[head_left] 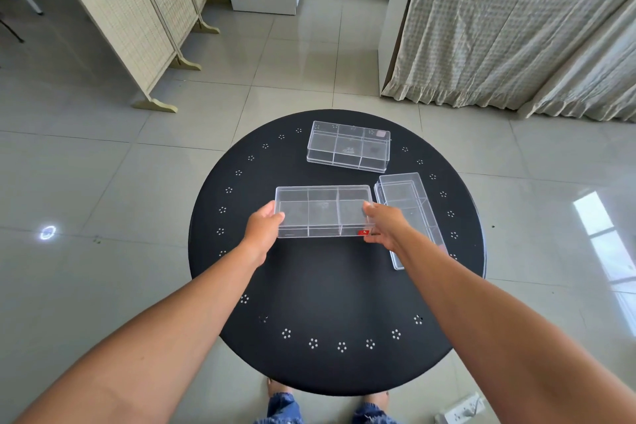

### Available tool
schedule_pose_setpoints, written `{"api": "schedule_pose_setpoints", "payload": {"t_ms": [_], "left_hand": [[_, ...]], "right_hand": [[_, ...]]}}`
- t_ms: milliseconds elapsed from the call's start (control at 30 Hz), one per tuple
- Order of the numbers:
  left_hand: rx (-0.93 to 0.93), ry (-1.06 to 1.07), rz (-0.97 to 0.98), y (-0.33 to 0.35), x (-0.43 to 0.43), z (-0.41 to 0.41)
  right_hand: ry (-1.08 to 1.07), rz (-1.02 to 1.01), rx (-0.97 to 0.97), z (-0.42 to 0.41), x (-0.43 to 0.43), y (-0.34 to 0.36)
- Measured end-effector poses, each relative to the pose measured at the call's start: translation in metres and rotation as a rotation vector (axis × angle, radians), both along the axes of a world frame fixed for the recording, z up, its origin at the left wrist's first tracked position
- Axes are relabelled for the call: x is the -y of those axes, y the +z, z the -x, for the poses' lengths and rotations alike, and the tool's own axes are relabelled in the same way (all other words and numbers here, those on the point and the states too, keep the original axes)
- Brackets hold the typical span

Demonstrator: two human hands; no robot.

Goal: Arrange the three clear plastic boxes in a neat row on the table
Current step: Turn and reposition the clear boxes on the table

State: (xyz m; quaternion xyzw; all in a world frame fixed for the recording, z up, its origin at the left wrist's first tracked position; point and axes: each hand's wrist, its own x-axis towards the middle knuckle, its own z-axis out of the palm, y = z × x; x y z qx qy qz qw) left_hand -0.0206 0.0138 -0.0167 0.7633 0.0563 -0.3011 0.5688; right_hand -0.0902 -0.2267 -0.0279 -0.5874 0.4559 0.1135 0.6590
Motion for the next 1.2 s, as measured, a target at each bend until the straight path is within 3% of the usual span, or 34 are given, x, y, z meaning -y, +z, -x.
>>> {"api": "schedule_pose_setpoints", "payload": {"t_ms": [400,867,1033,1200], "left_hand": [[0.014,-0.009,-0.043,-0.013,0.002,0.003],[0.049,-0.019,-0.176,-0.019,0.003,-0.002],[0.265,-0.022,-0.353,0.001,0.010,-0.013],[0.428,-0.197,-0.347,0.020,0.033,-0.028]], "right_hand": [[0.011,0.286,-0.082,0.002,-0.004,-0.015],[0.060,0.356,-0.078,0.012,-0.010,-0.010],[-0.017,0.409,-0.003,0.022,-0.010,0.000],[-0.271,0.341,0.061,0.047,-0.006,0.014]]}}
